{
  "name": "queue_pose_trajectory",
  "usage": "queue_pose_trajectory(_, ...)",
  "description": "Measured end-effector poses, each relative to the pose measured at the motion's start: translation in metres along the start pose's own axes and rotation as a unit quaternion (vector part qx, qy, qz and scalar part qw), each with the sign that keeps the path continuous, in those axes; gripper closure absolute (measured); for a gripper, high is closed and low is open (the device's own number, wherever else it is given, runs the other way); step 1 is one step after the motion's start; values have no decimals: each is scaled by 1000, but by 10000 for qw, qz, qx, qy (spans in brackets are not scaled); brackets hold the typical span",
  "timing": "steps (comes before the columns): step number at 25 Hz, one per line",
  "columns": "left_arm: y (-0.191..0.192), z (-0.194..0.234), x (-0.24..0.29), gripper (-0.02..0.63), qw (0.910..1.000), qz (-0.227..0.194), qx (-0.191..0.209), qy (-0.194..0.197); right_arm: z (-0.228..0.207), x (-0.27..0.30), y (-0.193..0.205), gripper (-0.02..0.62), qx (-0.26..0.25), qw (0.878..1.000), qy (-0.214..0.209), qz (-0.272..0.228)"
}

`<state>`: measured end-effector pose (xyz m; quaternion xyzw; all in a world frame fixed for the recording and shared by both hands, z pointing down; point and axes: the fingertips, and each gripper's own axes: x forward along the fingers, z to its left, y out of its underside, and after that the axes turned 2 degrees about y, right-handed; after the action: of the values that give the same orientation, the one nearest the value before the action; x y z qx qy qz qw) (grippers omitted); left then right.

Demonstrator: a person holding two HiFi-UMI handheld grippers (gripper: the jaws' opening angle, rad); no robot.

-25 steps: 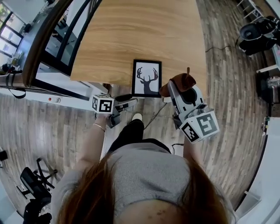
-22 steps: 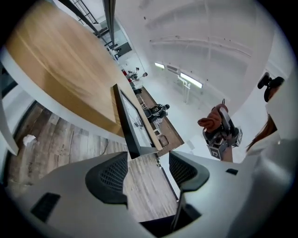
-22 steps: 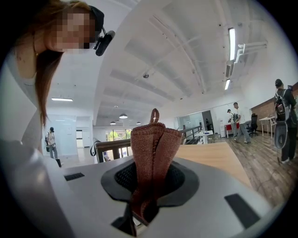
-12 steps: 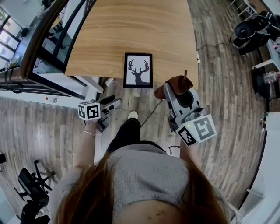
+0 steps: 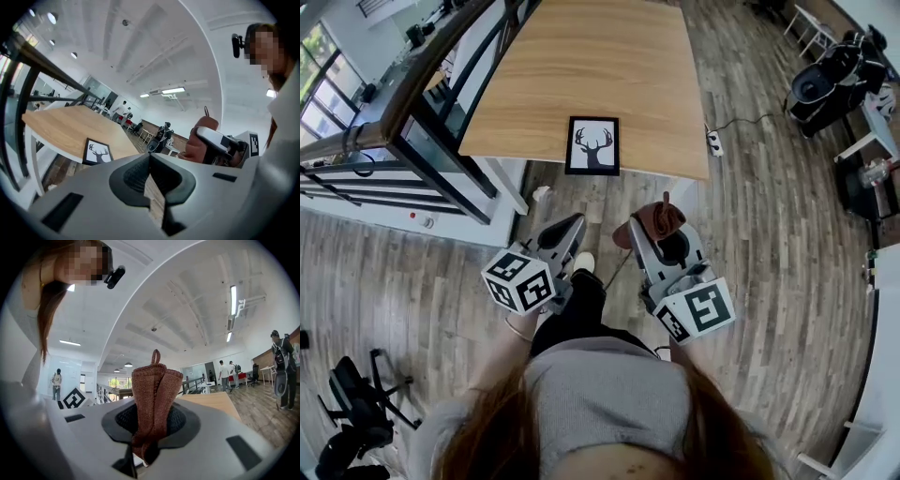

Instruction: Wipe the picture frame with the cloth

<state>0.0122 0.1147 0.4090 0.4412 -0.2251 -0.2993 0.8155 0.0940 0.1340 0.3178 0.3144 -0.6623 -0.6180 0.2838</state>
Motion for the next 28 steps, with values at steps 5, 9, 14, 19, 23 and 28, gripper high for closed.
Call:
queue_pose_trajectory(5,-1,-56,-29,597,9979,-352,381,-385,41,-41,-12,499,-61,9999,-92,-115)
queue_pose_trajectory(9,-8,-76,-48,595,9929,-611,612,-819,63,-62,-19,499,-158,9996,-117,-177)
queue_pose_trajectory(14,-20,-100,-64,595,9900,-877,808,-756,83,-75,-25,499,-251,9992,-82,-297)
queue_pose_trajectory(19,-20,-105,-86,595,9875,-947,916,-867,103,-82,-29,499,-318,9984,-29,-457)
queue_pose_trajectory(23,-20,-112,-90,595,9855,-1045,1001,-882,109,-91,-28,499,-365,9982,-48,-483)
queue_pose_trajectory(28,-23,-118,-89,595,9821,-1128,1234,-864,109,-94,-28,499,-413,9978,-2,-519)
